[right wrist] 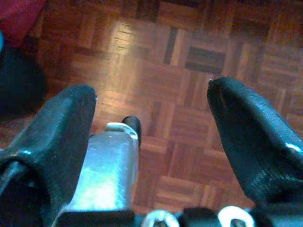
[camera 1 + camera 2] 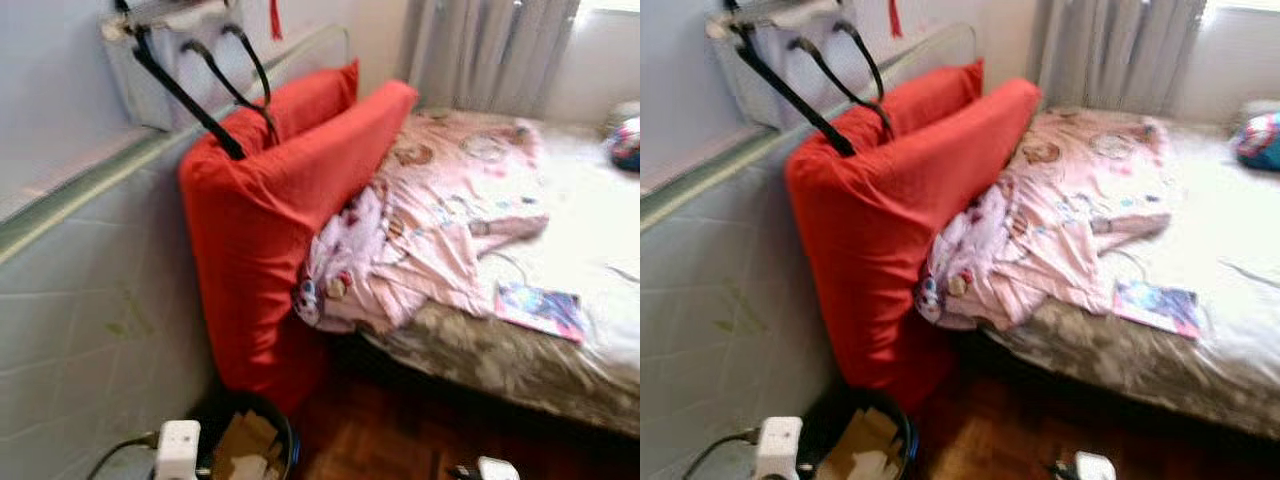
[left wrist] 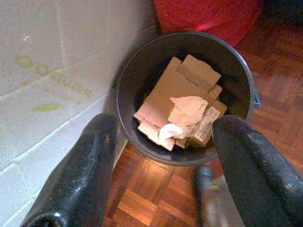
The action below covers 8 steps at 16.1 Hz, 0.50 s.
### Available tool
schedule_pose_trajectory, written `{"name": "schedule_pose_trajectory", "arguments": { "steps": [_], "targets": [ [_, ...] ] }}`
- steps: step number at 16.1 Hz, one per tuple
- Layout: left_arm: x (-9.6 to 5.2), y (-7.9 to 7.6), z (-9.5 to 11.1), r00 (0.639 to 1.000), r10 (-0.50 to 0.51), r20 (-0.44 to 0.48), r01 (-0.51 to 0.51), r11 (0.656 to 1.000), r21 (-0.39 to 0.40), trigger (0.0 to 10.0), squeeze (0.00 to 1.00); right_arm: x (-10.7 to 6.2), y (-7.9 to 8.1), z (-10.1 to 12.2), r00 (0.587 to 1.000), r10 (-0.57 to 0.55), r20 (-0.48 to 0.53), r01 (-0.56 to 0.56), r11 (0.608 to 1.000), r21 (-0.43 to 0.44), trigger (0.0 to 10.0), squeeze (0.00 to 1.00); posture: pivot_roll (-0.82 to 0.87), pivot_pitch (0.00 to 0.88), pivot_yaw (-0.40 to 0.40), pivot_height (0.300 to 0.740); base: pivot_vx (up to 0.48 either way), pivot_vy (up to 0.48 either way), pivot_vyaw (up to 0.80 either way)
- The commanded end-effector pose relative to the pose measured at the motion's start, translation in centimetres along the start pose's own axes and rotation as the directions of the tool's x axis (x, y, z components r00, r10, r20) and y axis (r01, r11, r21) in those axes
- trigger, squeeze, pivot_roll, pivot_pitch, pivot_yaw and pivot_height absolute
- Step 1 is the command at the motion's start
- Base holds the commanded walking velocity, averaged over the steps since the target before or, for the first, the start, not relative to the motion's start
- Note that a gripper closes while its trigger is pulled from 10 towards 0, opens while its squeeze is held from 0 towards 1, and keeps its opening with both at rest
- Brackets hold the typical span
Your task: Clean up the room
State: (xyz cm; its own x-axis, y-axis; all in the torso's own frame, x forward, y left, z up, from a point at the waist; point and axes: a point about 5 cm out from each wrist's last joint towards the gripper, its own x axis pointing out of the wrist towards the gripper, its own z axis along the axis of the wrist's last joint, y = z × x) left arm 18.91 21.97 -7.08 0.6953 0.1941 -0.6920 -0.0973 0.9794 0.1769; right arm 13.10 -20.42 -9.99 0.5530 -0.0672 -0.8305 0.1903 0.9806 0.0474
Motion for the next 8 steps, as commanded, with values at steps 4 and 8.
{"name": "schedule_pose_trajectory", "arguments": {
  "steps": [4,8],
  "targets": [
    [0.1,1.9,0.1,1.0,0.019,-0.004,-0.019,0.999,0.043,10.0,0.0,0.2,1.6,0.2,1.0,0.021,0.018,-0.022,0.999,0.044,10.0,0.0,0.12,0.0,0.057,0.739,0.0,-0.274,0.0],
    [0.3,1.9,1.0,1.0,0.007,0.012,-0.008,0.998,0.063,10.0,0.0,0.3,2.0,0.2,1.0,0.017,0.025,-0.019,0.998,0.067,10.0,0.0,0.1,0.0,0.069,0.739,0.0,-0.272,0.0]
  ]
}}
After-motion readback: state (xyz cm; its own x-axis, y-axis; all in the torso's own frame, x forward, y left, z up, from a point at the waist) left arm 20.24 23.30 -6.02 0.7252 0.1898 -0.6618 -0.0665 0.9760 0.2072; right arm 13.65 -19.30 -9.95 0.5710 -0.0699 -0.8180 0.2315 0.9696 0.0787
